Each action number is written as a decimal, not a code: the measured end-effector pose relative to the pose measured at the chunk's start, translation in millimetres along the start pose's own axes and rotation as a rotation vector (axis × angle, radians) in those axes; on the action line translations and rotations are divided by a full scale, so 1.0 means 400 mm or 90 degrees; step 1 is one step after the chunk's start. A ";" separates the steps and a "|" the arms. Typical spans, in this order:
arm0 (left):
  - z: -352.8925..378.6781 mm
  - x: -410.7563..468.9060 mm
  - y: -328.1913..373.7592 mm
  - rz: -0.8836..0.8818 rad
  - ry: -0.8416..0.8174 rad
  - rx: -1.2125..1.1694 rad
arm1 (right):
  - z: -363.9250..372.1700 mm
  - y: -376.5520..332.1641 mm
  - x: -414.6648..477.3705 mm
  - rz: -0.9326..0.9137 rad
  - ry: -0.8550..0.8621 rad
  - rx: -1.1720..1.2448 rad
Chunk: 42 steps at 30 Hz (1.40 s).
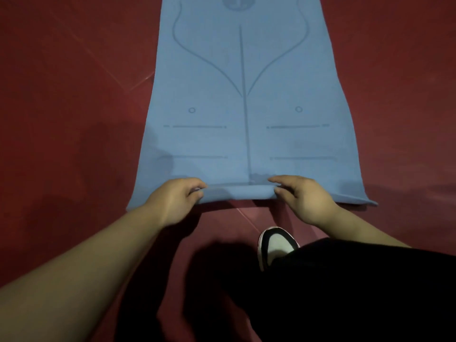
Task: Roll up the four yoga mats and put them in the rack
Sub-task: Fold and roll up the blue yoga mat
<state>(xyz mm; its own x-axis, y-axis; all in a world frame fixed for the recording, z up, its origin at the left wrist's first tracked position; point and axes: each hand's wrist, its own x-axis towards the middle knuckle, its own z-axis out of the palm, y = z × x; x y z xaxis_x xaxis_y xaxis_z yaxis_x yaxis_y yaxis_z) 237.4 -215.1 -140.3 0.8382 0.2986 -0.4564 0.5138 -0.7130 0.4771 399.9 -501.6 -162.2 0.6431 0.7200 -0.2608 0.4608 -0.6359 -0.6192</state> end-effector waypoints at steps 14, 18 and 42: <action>0.144 0.041 -0.026 -0.112 0.206 0.129 | 0.123 0.104 -0.027 -0.019 0.214 -0.240; 0.186 0.032 -0.049 -0.077 0.249 0.165 | 0.138 0.112 -0.046 -0.028 0.232 -0.283; 0.214 0.040 -0.109 -0.010 0.234 0.123 | 0.104 0.161 -0.029 0.013 0.311 -0.348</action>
<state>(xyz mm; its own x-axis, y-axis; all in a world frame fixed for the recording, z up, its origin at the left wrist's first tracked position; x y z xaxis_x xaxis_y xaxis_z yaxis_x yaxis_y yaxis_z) 212.9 -233.7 -232.9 0.8577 0.4926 -0.1471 0.5130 -0.8018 0.3065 396.9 -539.3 -229.8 0.7954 0.5816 0.1704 0.6030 -0.7876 -0.1268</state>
